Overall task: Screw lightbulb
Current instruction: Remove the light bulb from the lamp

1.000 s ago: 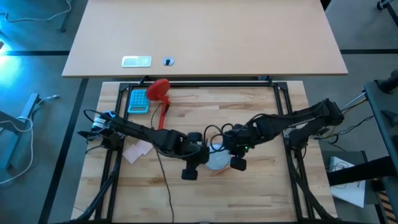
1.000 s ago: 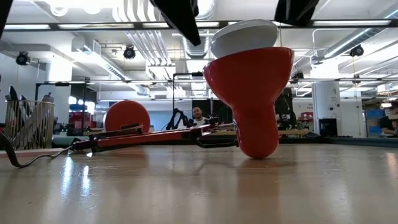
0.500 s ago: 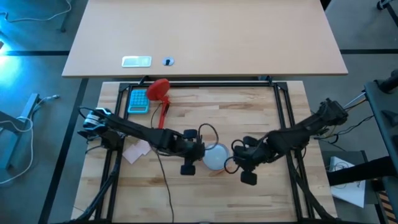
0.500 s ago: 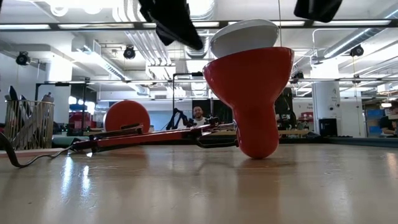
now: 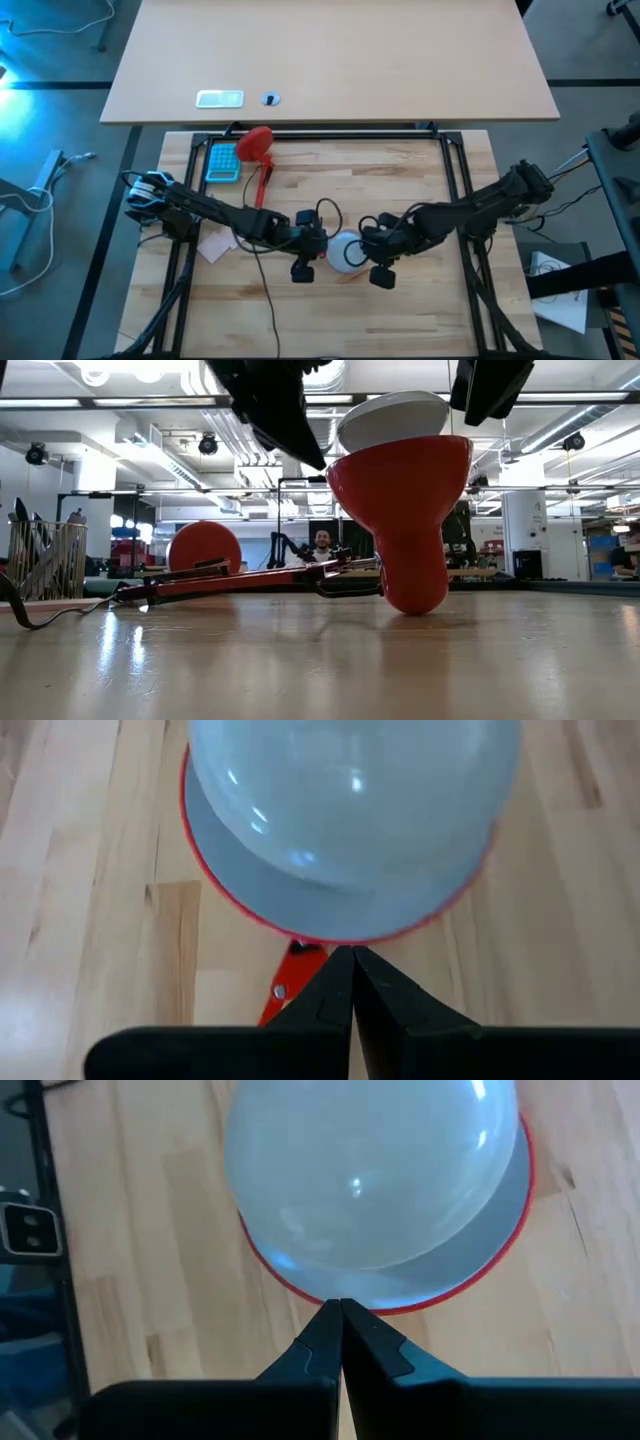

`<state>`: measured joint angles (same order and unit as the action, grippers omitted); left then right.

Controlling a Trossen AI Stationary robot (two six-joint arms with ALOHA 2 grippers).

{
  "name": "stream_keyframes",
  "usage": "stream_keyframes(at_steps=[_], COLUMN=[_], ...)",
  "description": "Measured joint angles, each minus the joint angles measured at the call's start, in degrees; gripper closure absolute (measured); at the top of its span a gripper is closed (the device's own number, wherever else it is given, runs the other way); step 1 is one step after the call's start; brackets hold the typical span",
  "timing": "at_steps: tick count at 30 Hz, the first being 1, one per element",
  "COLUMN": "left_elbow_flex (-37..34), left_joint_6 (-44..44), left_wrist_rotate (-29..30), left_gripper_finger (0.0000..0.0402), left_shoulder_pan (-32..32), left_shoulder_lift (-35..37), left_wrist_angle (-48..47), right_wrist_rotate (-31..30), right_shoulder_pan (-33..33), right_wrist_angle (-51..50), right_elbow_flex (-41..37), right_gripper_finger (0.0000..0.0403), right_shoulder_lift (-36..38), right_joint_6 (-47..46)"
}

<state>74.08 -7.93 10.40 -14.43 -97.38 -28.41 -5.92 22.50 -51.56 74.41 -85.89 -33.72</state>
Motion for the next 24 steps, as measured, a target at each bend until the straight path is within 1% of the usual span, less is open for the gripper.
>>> stream_keyframes(at_steps=[7, 11, 16, 21, 24], left_elbow_flex=[1.7, 3.2, 3.3, 3.2, 3.2], left_joint_6=[1.7, 3.3, 3.6, 3.5, 3.3], left_wrist_rotate=[1.2, 1.2, 1.2, 1.0, -0.7], left_gripper_finger=[0.0401, 0.0401, 0.0401, 0.0401, 0.0402], left_shoulder_pan=[0.6, 0.5, 0.6, -1.1, -2.6], left_shoulder_lift=[-0.2, -0.4, -0.6, -0.6, -0.7], left_wrist_angle=[-0.1, 0.4, 0.3, 0.3, 0.4], right_wrist_rotate=[0.3, -0.7, -2.6, -3.1, -3.3], right_shoulder_pan=[-0.3, -0.6, -1.9, -4.4, -6.0], right_wrist_angle=[0.8, 1.1, 0.9, 0.5, 0.2], right_elbow_flex=[0.0, 0.0, 0.0, 0.0, 0.0], right_gripper_finger=[0.0403, 0.0403, 0.0403, 0.0403, 0.0403], right_shoulder_lift=[-1.0, -1.0, -1.0, -1.0, -1.0], right_joint_6=[0.2, 0.3, 1.2, 4.4, 5.1])
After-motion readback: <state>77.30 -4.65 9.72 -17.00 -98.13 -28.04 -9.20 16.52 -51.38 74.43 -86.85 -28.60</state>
